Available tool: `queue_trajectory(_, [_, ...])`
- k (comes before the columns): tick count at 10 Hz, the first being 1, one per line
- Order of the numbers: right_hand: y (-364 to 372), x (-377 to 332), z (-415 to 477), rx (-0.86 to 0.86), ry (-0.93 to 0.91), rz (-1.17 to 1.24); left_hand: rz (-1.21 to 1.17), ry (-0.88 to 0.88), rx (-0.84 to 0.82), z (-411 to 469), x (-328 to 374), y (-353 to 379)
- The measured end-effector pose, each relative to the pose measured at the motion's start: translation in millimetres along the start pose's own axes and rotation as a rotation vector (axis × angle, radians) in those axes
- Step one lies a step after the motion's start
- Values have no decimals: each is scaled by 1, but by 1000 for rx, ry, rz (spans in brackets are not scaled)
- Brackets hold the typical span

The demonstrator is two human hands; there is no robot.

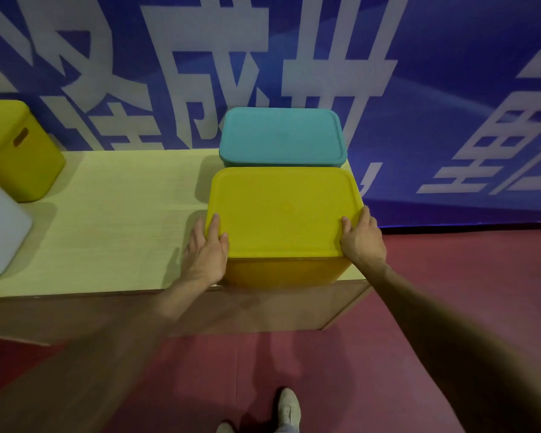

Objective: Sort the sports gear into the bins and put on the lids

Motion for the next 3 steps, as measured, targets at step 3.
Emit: queue_trajectory(3, [-30, -74, -12, -133, -333, -153, -62, 85, -149, 12, 49, -60])
Point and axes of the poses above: each hand's wrist, its own z-axis towards the middle knuckle, its own y-axis out of the palm, x = y × z, the point moved 9 cm from there along z, towards the middle knuckle, and after that the axes turned 2 degrees about -z, right-handed, at the moved point
